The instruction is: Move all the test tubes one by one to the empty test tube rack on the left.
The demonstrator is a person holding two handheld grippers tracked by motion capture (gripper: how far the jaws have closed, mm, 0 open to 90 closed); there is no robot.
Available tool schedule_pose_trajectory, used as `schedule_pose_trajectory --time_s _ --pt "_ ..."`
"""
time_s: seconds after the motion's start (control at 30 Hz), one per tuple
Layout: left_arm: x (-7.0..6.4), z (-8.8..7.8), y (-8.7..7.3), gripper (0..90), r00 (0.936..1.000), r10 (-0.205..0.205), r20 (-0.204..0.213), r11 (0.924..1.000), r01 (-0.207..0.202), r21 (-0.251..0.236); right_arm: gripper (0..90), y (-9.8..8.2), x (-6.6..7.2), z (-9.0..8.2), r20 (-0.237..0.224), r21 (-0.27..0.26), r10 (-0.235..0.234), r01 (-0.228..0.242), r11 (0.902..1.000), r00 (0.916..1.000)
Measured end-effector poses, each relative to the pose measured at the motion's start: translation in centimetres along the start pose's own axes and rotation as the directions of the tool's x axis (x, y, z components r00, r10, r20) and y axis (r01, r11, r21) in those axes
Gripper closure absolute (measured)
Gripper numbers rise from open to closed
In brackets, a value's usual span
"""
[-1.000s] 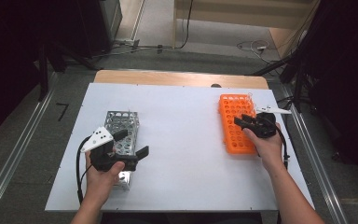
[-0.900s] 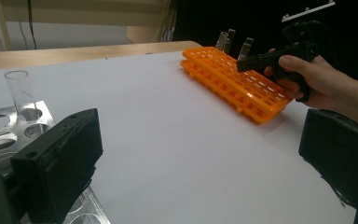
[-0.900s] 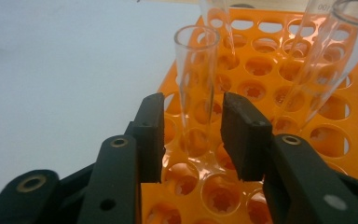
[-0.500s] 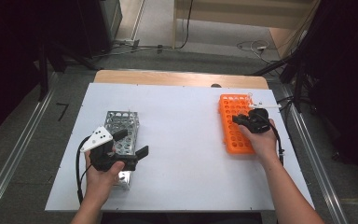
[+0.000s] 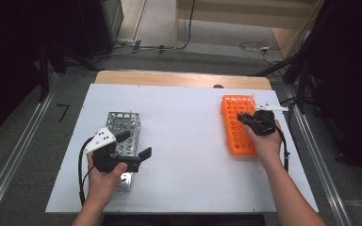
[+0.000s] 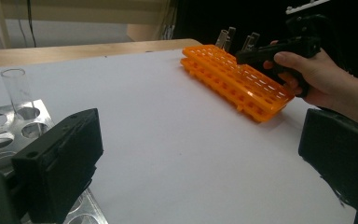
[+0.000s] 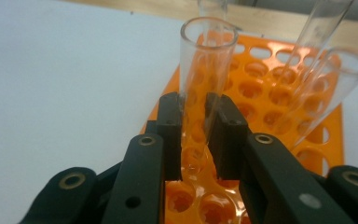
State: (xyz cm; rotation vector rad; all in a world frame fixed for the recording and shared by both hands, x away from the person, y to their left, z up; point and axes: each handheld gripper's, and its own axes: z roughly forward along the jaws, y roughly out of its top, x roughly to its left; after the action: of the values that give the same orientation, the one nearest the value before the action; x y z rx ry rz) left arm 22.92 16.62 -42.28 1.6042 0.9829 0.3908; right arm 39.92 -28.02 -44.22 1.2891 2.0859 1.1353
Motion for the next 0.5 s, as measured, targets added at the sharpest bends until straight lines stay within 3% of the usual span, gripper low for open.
schedule_pose_trajectory --time_s 0.23,0.5 --pt "-0.2 0.2 0.1 0.0 1.0 0.005 0.004 1.0 -0.005 0.005 73.8 0.5 0.3 -1.9 -0.022 -0.056 -0.011 0.009 0.9984 0.9997" --pt "-0.9 0.7 0.1 0.0 0.9996 0.023 0.017 0.9996 -0.024 0.014 73.8 0.6 2.2 -4.2 -0.096 -0.084 -0.05 0.042 0.9956 0.9941"
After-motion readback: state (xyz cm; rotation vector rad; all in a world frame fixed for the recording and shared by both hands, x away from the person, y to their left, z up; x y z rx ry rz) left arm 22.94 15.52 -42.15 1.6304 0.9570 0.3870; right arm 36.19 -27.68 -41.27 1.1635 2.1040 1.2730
